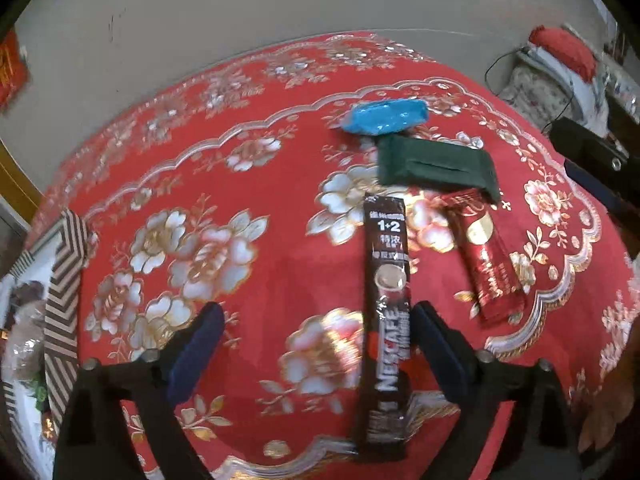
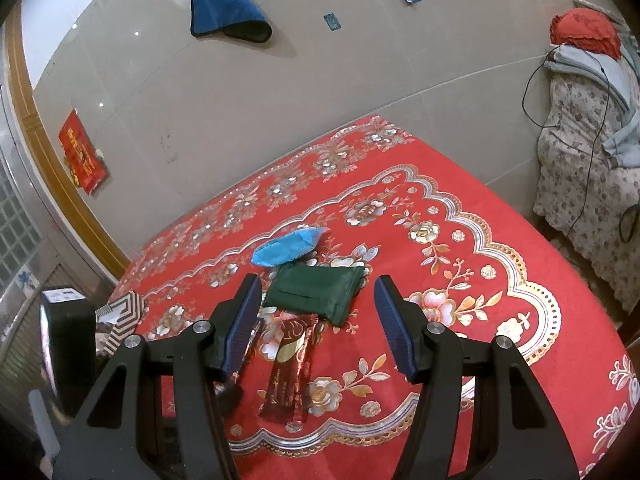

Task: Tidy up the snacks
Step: 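Grasp the Nescafe coffee stick with the left tool while the right tool grasps the red chocolate bar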

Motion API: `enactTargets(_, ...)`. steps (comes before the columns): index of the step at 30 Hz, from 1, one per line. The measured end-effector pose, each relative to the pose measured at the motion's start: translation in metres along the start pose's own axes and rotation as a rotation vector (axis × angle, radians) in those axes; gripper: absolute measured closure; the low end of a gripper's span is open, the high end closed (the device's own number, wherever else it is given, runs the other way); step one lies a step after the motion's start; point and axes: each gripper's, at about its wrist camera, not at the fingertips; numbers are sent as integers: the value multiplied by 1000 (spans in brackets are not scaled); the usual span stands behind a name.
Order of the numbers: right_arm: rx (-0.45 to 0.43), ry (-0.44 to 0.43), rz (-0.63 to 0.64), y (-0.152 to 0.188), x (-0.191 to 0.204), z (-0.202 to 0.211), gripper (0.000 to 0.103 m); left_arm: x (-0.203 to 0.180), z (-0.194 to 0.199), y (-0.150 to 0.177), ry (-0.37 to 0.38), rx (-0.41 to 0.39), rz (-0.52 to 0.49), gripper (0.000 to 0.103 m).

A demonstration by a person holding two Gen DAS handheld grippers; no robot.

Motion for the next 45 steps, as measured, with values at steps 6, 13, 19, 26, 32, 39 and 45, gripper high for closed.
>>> enactTargets(6,11,-22,6,2,4,-1,44,11,4,3,84,-18,2,42)
enactTargets(13,127,-53,115,18,27,-17,44,1,6,2,153,-57,-21,73)
enactTargets(19,227,-40,221,29,45,-34,44,7,7,3,183,-84,-10,82)
enactTargets(26,328,78,322,41,53,-55,43,27,4,2,271,-74,95,88)
enactTargets(32,345,176,452,52,70,-59,44,48,0,4,308,-64,194,89)
enactTargets(39,325,176,472,59,82,-48,78,55,0,6,327,-67,226,89)
enactTargets(45,224,42,350,47,76,-24,78,62,12,6,328,-96,244,89)
Point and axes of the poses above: each gripper's, at about its wrist camera, not at the fingertips, and z roughly against the way its jaws point, x to its left, y to its underside, and after that the axes turned 13 degrees about -x, right-handed
